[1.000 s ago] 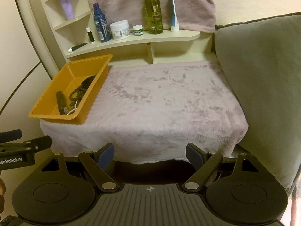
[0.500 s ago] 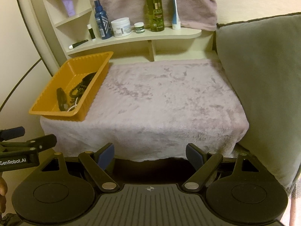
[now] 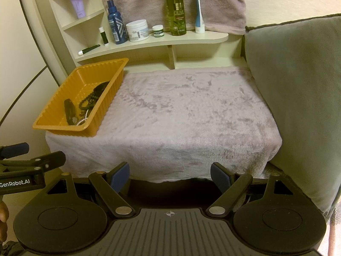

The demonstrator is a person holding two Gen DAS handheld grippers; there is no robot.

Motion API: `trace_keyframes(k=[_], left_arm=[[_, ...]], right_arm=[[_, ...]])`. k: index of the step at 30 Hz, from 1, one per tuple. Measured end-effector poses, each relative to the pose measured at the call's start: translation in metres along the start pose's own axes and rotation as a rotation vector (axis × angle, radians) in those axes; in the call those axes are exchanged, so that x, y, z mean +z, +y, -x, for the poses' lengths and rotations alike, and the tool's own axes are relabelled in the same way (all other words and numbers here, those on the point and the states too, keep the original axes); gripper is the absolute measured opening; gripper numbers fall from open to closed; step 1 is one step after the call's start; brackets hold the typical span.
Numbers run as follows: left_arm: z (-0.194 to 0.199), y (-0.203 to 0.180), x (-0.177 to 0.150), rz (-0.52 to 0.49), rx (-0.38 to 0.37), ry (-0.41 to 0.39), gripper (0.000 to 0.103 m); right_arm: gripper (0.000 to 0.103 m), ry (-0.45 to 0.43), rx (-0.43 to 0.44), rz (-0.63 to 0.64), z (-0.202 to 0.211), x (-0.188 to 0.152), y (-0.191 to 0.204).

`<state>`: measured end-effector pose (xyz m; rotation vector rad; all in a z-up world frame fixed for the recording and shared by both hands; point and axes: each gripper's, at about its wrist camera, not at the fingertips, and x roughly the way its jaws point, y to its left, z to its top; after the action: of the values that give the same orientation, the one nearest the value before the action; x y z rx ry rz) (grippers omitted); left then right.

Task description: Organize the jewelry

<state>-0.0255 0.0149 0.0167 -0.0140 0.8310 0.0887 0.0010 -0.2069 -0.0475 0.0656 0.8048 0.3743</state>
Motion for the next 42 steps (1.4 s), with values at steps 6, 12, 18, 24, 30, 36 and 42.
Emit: trace_keyframes(k=[6, 12, 18, 24, 30, 36, 42], left_arm=[[-0.0002, -0.0011, -0.0002, -0.001, -0.001, -0.001, 0.102], [-0.0003, -0.0015, -0.0008, -0.001, -0.002, -0.001, 0.102], [-0.0001, -0.0015, -0.0014, 0.0, -0.002, -0.003, 0.102], [0.0001, -0.0019, -0.0015, 0.001, -0.003, -0.003, 0.102], [0.0002, -0.0015, -0.0016, 0.002, -0.003, -0.003, 0.102], [0.0003, -0.0012, -0.0017, 0.002, -0.004, -0.004, 0.102], [0.0004, -0.0012, -0.0016, 0.001, -0.004, -0.003, 0.102]], right_arm=[[0.083, 0.0, 0.0, 0.001, 0.0002, -0.0002, 0.0003], [0.083, -0.001, -0.001, 0.0, 0.0003, -0.0003, 0.0006], [0.083, 0.0, -0.001, -0.001, 0.0004, -0.0005, 0.001], [0.083, -0.001, -0.003, -0.002, 0.0004, -0.001, 0.0017], [0.083, -0.001, -0.002, -0.001, 0.0004, -0.001, 0.0016], [0.083, -0.003, -0.004, -0.001, 0.0003, -0.002, 0.0036], [0.083, -0.003, -0.003, 0.0, 0.0006, -0.0017, 0.0028]])
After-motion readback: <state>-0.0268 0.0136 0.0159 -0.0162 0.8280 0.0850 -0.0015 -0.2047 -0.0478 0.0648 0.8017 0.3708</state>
